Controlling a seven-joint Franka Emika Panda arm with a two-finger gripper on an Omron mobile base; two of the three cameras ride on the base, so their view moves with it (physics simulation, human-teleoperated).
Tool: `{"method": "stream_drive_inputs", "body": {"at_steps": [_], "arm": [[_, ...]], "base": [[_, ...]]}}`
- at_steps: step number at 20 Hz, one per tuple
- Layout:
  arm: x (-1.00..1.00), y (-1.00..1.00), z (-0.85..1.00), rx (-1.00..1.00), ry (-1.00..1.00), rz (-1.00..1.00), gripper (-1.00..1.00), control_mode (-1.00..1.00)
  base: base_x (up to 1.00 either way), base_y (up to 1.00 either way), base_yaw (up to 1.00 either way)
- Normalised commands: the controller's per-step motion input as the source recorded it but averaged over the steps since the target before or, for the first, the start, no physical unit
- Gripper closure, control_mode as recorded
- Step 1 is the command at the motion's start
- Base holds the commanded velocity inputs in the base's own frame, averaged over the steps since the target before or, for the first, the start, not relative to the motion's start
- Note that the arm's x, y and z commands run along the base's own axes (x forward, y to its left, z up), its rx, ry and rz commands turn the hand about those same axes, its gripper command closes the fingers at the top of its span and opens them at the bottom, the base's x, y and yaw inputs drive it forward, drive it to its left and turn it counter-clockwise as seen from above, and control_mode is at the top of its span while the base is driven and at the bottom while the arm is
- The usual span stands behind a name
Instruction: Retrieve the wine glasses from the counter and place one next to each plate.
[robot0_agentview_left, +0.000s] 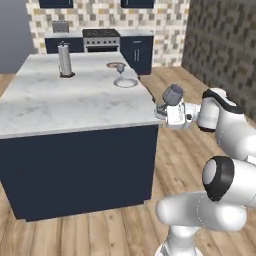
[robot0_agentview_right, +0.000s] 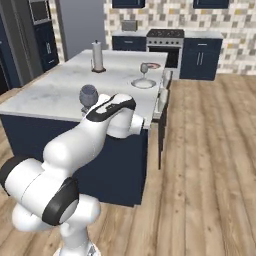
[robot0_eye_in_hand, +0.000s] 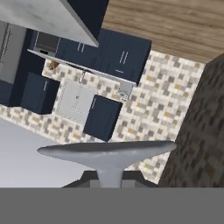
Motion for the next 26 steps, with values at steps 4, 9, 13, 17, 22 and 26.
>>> {"method": "stream_drive_inputs", "body": {"at_steps": [4, 9, 13, 17, 22, 26], "arm": [[0.00, 0.00, 0.00, 0.00, 0.00, 0.00, 1.00, 1.00], [0.00, 0.00, 0.00, 0.00, 0.00, 0.00, 1.00, 1.00], [0.00, 0.00, 0.00, 0.00, 0.00, 0.00, 1.00, 1.00], [0.00, 0.00, 0.00, 0.00, 0.00, 0.00, 1.00, 1.00], [0.00, 0.00, 0.00, 0.00, 0.00, 0.00, 1.00, 1.00], [0.00, 0.00, 0.00, 0.00, 0.00, 0.00, 1.00, 1.00]], "base": [[0.00, -1.00, 0.00], [0.00, -1.00, 0.00], [0.52, -1.00, 0.05], [1.00, -1.00, 0.21], [1.00, -1.00, 0.31], [1.00, -0.99, 0.35]]}}
